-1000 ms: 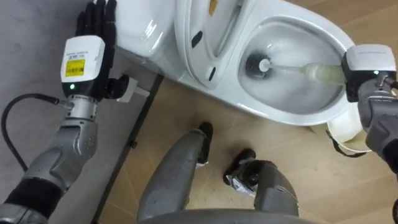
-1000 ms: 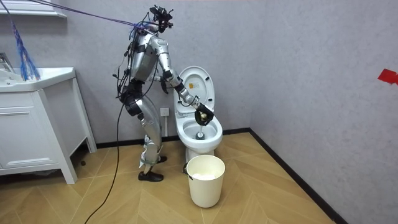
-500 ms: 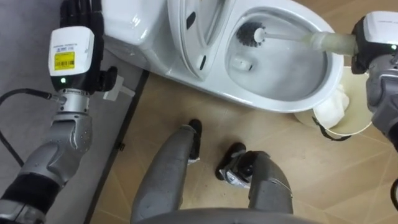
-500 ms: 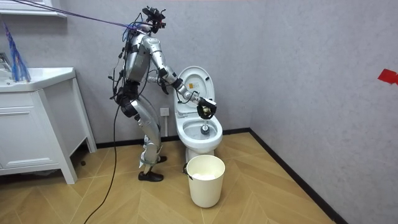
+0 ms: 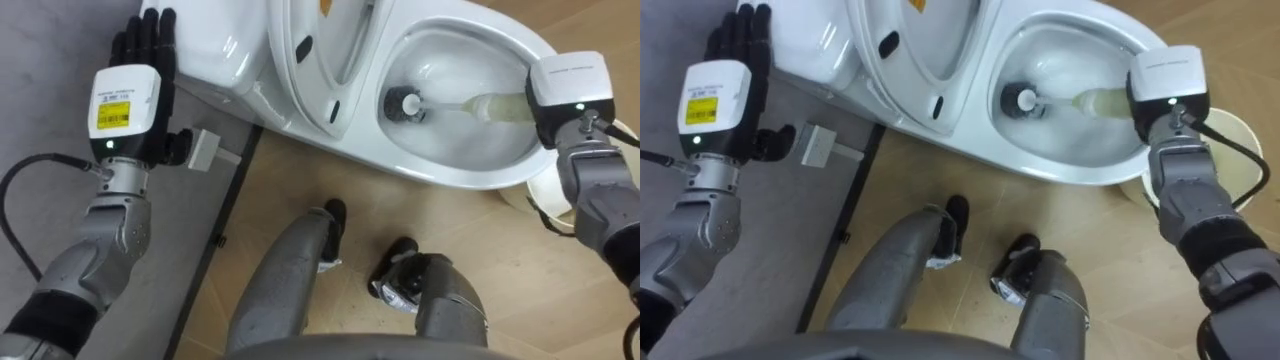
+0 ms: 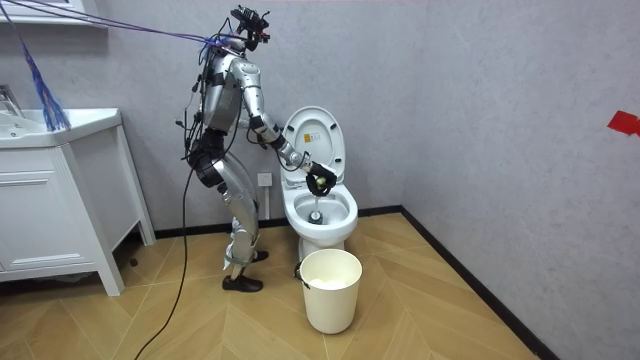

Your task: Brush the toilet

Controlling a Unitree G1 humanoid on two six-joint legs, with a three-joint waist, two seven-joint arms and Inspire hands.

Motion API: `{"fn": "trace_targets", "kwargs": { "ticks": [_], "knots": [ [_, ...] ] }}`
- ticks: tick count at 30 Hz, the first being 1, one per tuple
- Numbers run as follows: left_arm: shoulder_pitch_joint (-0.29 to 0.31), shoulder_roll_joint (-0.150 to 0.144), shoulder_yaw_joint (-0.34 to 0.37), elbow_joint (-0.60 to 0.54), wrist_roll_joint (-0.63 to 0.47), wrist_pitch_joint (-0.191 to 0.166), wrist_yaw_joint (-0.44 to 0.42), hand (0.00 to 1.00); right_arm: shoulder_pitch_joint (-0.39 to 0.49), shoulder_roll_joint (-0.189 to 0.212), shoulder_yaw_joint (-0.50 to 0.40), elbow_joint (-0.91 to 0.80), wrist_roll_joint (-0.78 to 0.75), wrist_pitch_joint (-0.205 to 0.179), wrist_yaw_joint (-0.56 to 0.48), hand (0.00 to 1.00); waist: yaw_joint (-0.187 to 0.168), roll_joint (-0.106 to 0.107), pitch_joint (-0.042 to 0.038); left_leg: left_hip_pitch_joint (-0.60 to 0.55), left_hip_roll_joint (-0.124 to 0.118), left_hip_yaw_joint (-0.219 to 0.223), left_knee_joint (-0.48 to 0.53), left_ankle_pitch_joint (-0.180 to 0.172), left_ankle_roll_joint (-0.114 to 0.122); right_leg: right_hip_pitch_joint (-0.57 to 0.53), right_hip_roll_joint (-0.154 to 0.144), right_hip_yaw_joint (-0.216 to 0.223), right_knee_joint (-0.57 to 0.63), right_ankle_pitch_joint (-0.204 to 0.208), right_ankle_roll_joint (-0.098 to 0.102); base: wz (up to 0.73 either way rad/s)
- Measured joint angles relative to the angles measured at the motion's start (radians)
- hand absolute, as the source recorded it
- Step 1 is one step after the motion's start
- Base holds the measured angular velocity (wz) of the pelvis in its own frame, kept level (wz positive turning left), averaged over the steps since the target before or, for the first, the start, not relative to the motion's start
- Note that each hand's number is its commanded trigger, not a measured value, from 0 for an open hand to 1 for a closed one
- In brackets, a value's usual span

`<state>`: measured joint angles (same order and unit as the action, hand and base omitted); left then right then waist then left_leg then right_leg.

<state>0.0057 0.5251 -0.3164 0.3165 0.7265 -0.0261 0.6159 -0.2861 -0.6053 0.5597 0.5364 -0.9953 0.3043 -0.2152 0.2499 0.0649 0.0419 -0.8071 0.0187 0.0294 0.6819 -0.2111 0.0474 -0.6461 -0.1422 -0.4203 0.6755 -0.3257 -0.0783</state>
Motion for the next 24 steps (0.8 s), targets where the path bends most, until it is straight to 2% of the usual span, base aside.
{"fn": "trace_targets", "kwargs": {
  "ticks": [4,7,8,10,14,16,17,19,20,21,22,23,24],
  "knots": [
    [0.006,0.001,0.0,-0.004,-0.05,-0.013,0.015,0.0,0.07,-0.016,0.0,-0.188,-0.046,0.063,0.118,1.0,0.0,0.0,-0.001,-0.002,0.009,-0.003,-0.009,-0.001,-0.007,0.003,0.015,-0.003,-0.023,0.004,-0.007,-0.02],
    [0.015,0.001,0.0,-0.004,-0.077,-0.022,0.027,0.0,0.109,-0.018,0.0,-0.296,-0.131,0.085,0.196,1.0,-0.005,0.001,-0.0026,0.0,0.019,-0.008,-0.008,-0.004,-0.013,0.015,0.027,-0.01,-0.04,0.008,-0.01,0.0],
    [0.024,0.001,0.0,-0.004,-0.09,-0.025,0.031,0.0,0.127,-0.016,0.0,-0.344,-0.172,0.097,0.231,1.0,-0.013,-0.001,-0.0066,0.0,0.02,-0.011,-0.007,-0.005,-0.014,0.018,0.028,-0.013,-0.041,0.007,-0.01,0.11],
    [0.03,0.001,0.0,-0.004,-0.106,-0.025,0.039,0.0,0.146,-0.01,0.0,-0.394,-0.231,0.106,0.285,1.0,-0.022,0.001,-0.0126,0.001,0.021,-0.01,-0.007,-0.005,-0.014,0.025,0.033,-0.018,-0.052,0.008,-0.011,0.04],
    [0.035,0.001,-0.004,-0.002,-0.114,-0.032,0.048,0.0,0.139,-0.01,-0.002,-0.373,-0.231,0.111,0.295,1.0,-0.019,0.0,-0.0138,0.013,0.021,-0.012,-0.007,-0.008,-0.018,0.041,0.037,-0.018,-0.056,0.008,-0.011,0.0],
    [0.032,0.003,-0.008,0.003,-0.12,-0.04,0.059,0.0,0.11,-0.018,-0.002,-0.298,-0.182,0.095,0.253,1.0,-0.014,-0.001,-0.0137,0.018,0.021,-0.013,-0.006,-0.008,-0.018,0.045,0.035,-0.019,-0.052,0.008,-0.011,0.0],
    [0.028,0.004,-0.008,0.01,-0.126,-0.045,0.069,0.0,0.07,-0.019,-0.002,-0.208,-0.108,0.068,0.214,1.0,-0.01,-0.004,-0.0126,0.018,0.021,-0.011,-0.004,-0.008,-0.018,0.042,0.033,-0.017,-0.045,0.007,-0.011,0.0],
    [0.029,0.021,-0.008,0.007,-0.125,-0.046,0.085,0.0,0.004,-0.019,-0.007,-0.068,0.051,0.03,0.154,1.0,-0.004,-0.025,-0.0093,0.016,0.017,-0.004,-0.007,-0.005,-0.017,0.022,0.017,-0.005,-0.016,-0.002,-0.011,0.0],
    [0.03,0.036,-0.008,0.003,-0.12,-0.048,0.092,0.0,-0.026,-0.019,-0.021,0.018,0.173,-0.006,0.122,1.0,-0.004,-0.046,-0.0083,0.012,0.009,-0.002,-0.013,0.0,-0.017,0.006,0.006,0.002,0.0,-0.006,-0.012,0.05],
    [0.03,0.041,-0.007,-0.004,-0.1,-0.046,0.099,0.0,-0.057,-0.019,-0.048,0.092,0.289,-0.042,0.104,1.0,-0.009,-0.059,-0.0034,0.008,0.001,-0.001,-0.02,0.008,-0.015,-0.005,-0.003,0.003,0.01,-0.008,-0.012,0.09],
    [0.033,0.044,-0.002,-0.005,-0.087,-0.045,0.106,0.0,-0.083,-0.021,-0.071,0.147,0.411,-0.07,0.087,1.0,-0.022,-0.081,0.0008,0.002,-0.006,0.008,-0.026,0.015,-0.012,-0.024,-0.016,0.013,0.029,-0.013,-0.011,0.09],
    [0.036,0.048,-0.001,-0.006,-0.085,-0.044,0.112,0.0,-0.097,-0.021,-0.081,0.165,0.476,-0.081,0.077,1.0,-0.028,-0.093,0.0039,-0.002,-0.008,0.014,-0.025,0.015,-0.012,-0.036,-0.019,0.023,0.04,-0.015,-0.011,0.0],
    [0.043,0.052,0.001,-0.006,-0.083,-0.037,0.119,0.0,-0.116,-0.023,-0.11,0.175,0.59,-0.091,0.054,1.0,-0.039,-0.11,0.0111,-0.011,-0.014,0.018,-0.025,0.018,-0.01,-0.052,-0.026,0.03,0.053,-0.017,-0.012,-0.05]
  ]
}}
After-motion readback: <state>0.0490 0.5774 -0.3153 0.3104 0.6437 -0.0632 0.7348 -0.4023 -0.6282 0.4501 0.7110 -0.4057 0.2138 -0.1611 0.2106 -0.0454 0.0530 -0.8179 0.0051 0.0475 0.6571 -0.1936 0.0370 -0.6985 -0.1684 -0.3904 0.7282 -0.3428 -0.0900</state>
